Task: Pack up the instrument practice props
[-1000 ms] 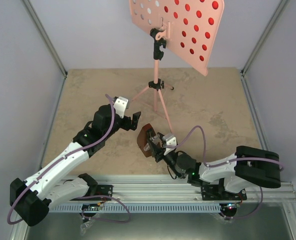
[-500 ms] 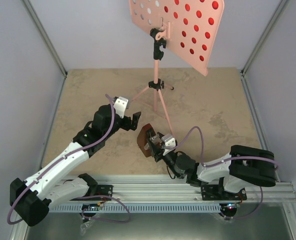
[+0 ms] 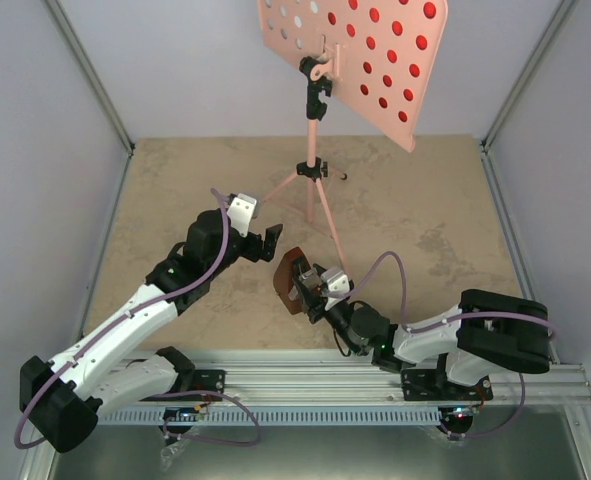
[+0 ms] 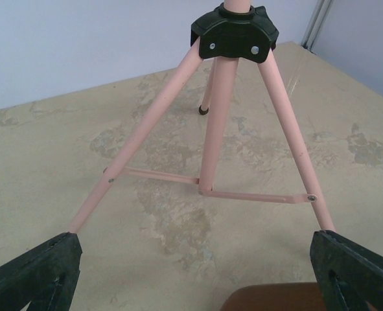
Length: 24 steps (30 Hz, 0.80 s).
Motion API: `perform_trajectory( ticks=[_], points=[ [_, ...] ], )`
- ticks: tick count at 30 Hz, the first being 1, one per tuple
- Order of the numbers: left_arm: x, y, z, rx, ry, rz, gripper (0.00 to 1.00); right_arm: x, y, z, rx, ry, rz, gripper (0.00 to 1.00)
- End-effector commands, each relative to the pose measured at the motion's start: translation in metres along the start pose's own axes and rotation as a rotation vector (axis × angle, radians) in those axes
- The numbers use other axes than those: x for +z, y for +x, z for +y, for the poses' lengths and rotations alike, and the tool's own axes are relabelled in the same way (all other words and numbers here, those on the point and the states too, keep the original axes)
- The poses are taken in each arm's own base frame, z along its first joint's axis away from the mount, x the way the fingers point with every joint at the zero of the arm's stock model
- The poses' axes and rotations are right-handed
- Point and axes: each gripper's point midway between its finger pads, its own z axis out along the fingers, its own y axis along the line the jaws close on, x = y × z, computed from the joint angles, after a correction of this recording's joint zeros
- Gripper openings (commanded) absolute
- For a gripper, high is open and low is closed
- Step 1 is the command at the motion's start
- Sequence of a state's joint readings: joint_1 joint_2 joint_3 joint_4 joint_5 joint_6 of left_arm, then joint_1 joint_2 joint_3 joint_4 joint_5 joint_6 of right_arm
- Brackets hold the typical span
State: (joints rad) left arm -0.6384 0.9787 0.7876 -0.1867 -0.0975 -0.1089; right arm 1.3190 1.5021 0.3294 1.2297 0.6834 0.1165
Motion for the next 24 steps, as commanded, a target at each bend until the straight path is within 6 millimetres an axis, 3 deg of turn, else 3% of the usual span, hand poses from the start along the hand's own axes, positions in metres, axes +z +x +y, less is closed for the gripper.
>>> perform_trajectory(
  ticks=[1, 24],
  points=[
    [-0.002, -0.004, -0.002, -0.007, 0.013, -0.026, 0.99, 0.003, -0.006, -0.001, 0.018, 0.003, -0.016, 0.43],
    [-0.001, -0.004, -0.005, -0.002, 0.031, -0.023, 0.99, 0.011, 0.016, -0.001, 0.008, 0.005, 0.045, 0.43]
  ],
)
